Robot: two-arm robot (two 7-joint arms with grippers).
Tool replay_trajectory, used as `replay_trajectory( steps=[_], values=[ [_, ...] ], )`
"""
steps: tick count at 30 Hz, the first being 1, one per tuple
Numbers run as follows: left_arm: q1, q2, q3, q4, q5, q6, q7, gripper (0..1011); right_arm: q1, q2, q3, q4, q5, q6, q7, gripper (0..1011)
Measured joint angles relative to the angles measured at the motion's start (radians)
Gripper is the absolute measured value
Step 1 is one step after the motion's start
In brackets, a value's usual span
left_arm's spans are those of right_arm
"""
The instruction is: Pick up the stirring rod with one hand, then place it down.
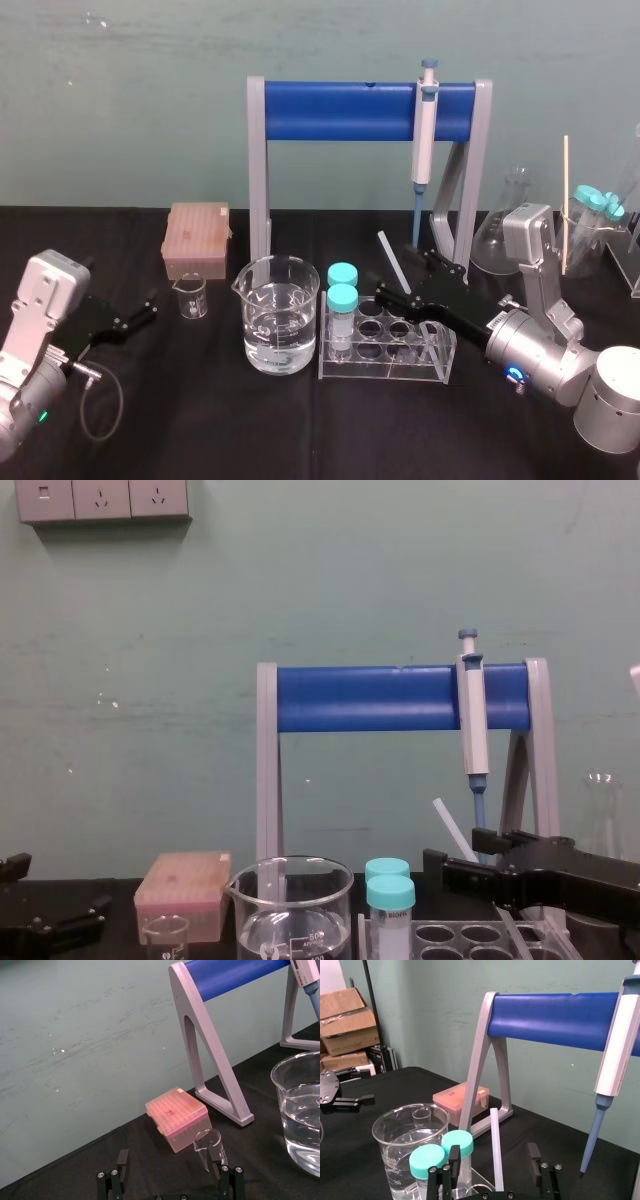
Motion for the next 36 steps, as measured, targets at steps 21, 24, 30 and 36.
replay_trajectory(
  steps=[21,24,30,36],
  values=[
    [0.000,0.000,0.000,0.000,0.000,0.000,0.000,1000,0.001,0.001,-0.001,0.000,0.000,-0.001,0.000,195],
    [0.000,0.000,0.000,0.000,0.000,0.000,0.000,1000,0.001,0.001,-0.001,0.000,0.000,-0.001,0.000,122],
    [0.000,0.000,0.000,0.000,0.000,0.000,0.000,1000,0.001,0.001,0.000,0.000,0.000,-0.001,0.000,70],
    [0.000,0.000,0.000,0.000,0.000,0.000,0.000,1000,0.001,0.001,0.000,0.000,0.000,-0.001,0.000,69]
  ],
)
